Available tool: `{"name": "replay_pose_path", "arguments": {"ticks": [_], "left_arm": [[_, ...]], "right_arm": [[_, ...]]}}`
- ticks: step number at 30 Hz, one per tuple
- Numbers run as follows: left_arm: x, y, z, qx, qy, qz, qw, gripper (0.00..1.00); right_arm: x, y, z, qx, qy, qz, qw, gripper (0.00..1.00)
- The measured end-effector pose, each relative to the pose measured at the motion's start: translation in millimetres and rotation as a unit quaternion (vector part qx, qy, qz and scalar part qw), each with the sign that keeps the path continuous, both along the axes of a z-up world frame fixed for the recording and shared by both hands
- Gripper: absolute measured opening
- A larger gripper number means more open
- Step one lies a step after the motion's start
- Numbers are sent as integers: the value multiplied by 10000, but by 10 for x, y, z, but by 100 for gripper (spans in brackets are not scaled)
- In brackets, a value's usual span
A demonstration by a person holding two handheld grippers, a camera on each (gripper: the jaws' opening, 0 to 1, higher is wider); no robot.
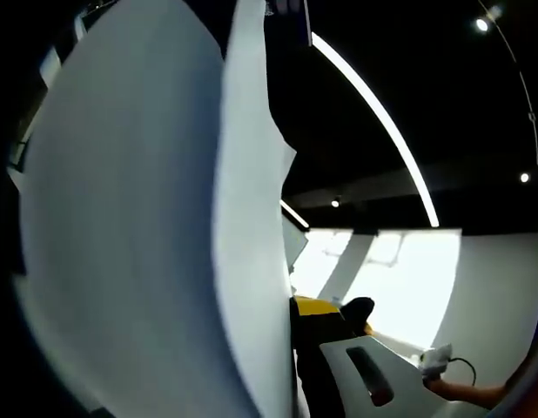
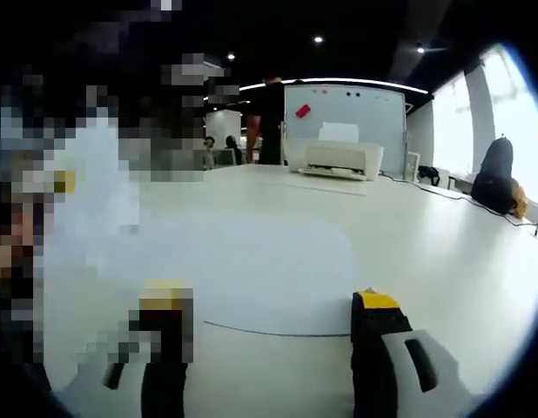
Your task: Organize the stack of printing papers by aligning and flattening the scattered papers on the table
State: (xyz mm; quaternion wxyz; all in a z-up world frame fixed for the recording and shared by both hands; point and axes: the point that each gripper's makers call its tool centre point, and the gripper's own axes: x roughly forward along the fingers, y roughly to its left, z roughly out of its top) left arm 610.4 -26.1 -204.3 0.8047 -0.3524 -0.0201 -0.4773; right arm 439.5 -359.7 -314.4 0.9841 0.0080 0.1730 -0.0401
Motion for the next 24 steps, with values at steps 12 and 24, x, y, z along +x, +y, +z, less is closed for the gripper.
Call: {"name": "replay_pose_path", "arguments": {"ticks": [12,24], "left_arm": [[1,6,-2,6,-13,25,10000,6],[5,9,-8,5,-4,10,10000,6]], "right_arm": [[-15,-197,-47,39,122,-456,9989,86],[89,-105,-21,56,57,135,9999,38]]}}
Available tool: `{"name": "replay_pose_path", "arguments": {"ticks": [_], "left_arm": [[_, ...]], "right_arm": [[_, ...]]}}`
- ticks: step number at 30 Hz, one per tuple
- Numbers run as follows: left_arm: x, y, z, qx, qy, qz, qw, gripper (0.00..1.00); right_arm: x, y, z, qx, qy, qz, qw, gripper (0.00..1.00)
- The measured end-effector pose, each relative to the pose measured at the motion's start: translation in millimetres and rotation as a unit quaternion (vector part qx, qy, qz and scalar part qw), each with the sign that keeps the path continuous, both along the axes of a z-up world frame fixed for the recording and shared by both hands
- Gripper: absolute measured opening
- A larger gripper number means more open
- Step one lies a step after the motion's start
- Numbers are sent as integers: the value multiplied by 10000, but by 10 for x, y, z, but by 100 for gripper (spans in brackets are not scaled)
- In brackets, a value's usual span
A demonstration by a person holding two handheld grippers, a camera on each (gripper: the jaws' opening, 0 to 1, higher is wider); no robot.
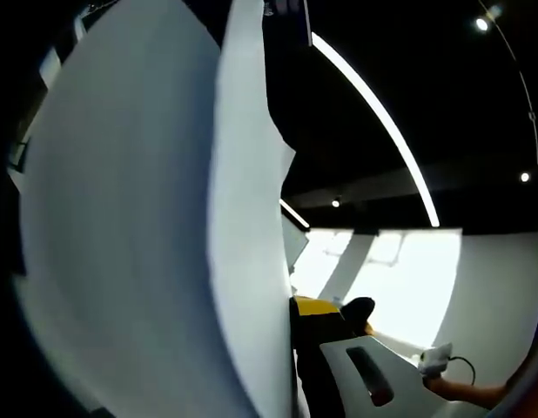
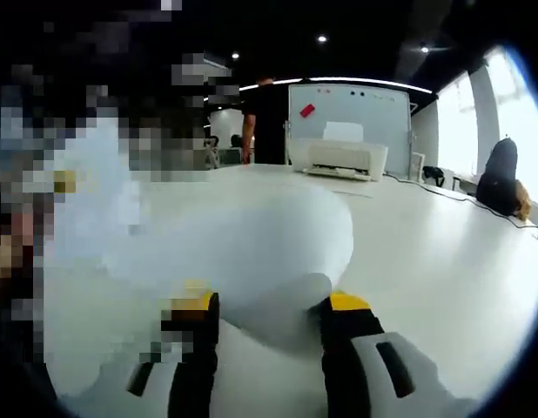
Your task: Organize the stack of printing papers by aligning and flattening the scattered papers on the table
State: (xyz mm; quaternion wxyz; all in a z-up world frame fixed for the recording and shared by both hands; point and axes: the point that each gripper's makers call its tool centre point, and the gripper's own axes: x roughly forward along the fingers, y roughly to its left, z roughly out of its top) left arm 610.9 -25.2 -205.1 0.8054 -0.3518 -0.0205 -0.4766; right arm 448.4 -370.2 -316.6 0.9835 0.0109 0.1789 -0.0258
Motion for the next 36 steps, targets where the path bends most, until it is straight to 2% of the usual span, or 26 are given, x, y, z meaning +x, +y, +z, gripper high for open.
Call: {"name": "replay_pose_path", "arguments": {"ticks": [6,12,17,24,29,36], "left_arm": [[-2,2,0,5,-1,2,10000,6],[2,4,-1,6,0,8,10000,6],[6,4,-3,17,6,10,10000,6],[6,7,-2,1,3,8,10000,6],[3,7,-1,-8,5,0,10000,6],[2,-1,-8,5,10,-15,10000,6]], "right_arm": [[28,54,24,-42,-22,236,9997,24],[4,160,42,-133,-56,440,9989,16],[-31,186,54,-299,-53,434,9986,7],[-79,222,62,-317,-20,404,9987,1],[-132,176,104,-104,-82,236,9996,0],[-134,204,99,3,-67,243,9997,0]]}}
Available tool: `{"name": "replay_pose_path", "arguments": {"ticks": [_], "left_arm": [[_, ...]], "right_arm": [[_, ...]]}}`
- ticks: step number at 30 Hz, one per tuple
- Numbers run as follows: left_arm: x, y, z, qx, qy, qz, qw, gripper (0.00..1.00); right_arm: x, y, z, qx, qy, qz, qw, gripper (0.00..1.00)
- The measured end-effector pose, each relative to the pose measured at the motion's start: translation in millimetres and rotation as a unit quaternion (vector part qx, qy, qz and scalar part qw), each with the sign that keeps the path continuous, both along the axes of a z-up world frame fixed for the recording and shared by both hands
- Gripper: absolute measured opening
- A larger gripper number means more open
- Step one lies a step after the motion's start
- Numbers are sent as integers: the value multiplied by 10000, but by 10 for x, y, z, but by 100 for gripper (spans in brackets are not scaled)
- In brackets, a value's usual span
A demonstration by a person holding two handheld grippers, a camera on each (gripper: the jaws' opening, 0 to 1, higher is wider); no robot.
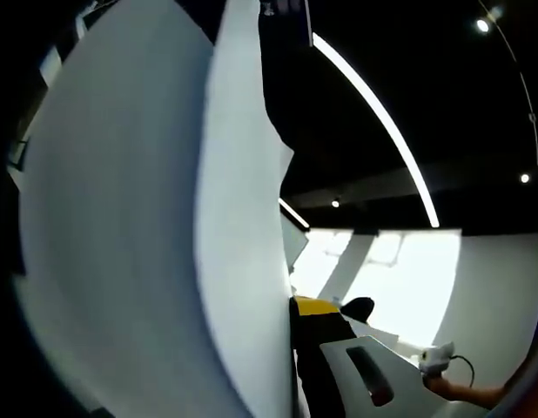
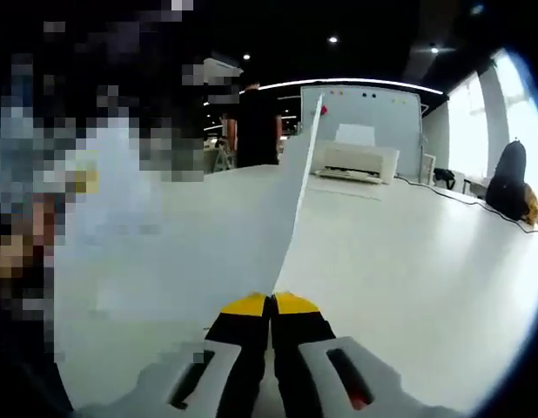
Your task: Organize the stack of printing papers by aligning and flattening the scattered papers on the table
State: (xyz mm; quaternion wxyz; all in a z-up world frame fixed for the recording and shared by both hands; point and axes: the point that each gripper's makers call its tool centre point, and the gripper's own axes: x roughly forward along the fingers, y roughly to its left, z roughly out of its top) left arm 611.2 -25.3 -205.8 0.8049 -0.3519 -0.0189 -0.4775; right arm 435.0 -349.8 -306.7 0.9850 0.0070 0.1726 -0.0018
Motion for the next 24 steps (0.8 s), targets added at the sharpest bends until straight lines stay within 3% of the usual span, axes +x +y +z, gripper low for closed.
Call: {"name": "replay_pose_path", "arguments": {"ticks": [8,14,16,20,24], "left_arm": [[-10,-5,0,-8,23,-35,10000,6],[-14,-52,-25,134,47,-56,9999,6],[-20,-57,-30,173,24,-55,9998,6],[-15,-53,-36,197,21,-27,9998,6],[-16,-50,-39,224,16,-8,9997,6]], "right_arm": [[-30,2,155,438,-286,53,9986,0],[-29,-123,223,490,-217,69,9985,0],[-29,-131,287,429,-263,104,9987,0],[-14,-117,509,-47,-342,212,9992,0],[31,-26,785,-130,-470,424,9979,0]]}}
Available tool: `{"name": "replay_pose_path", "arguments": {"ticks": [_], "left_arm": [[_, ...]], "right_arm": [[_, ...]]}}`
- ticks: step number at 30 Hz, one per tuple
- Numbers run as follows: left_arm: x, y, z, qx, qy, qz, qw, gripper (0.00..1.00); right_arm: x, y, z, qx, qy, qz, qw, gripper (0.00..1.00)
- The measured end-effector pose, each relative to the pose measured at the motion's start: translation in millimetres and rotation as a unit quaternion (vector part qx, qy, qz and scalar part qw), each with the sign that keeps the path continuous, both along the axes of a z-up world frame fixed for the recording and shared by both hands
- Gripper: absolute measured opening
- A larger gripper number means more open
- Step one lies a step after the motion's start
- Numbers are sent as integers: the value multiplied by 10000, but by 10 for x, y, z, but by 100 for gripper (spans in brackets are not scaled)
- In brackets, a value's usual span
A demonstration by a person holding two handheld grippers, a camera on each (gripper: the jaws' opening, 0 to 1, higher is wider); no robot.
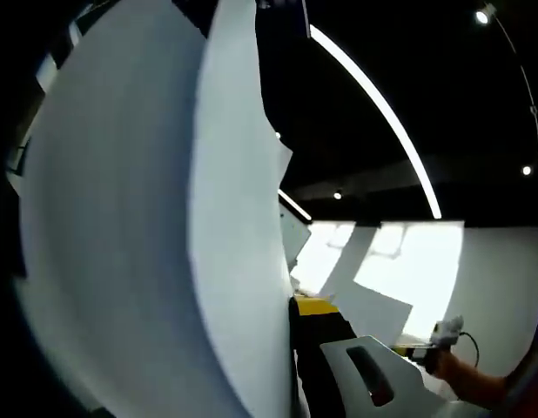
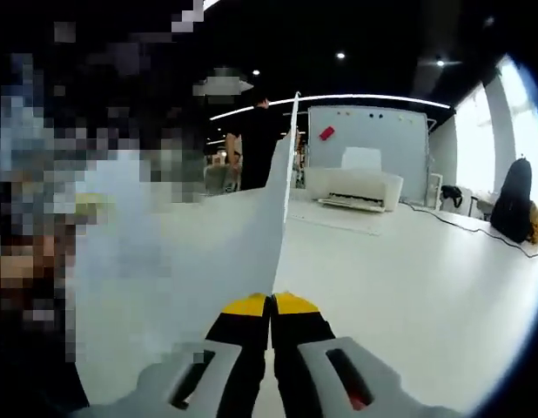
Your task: Organize the stack of printing papers by aligning and flattening the scattered papers on the table
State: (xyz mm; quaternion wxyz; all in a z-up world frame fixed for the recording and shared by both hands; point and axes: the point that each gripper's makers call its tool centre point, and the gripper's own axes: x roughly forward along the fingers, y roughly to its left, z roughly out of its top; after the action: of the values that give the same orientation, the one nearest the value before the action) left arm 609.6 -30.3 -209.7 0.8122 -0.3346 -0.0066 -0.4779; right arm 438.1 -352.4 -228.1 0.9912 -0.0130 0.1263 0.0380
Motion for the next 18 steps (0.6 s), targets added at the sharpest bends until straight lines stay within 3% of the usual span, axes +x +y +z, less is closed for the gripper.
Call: {"name": "replay_pose_path", "arguments": {"ticks": [6,18], "left_arm": [[8,6,2,-4,8,15,10000,6],[7,4,5,-37,14,-13,10000,6]], "right_arm": [[57,49,458,-273,-333,258,9987,0],[-14,423,1018,-900,-500,907,9905,0]]}}
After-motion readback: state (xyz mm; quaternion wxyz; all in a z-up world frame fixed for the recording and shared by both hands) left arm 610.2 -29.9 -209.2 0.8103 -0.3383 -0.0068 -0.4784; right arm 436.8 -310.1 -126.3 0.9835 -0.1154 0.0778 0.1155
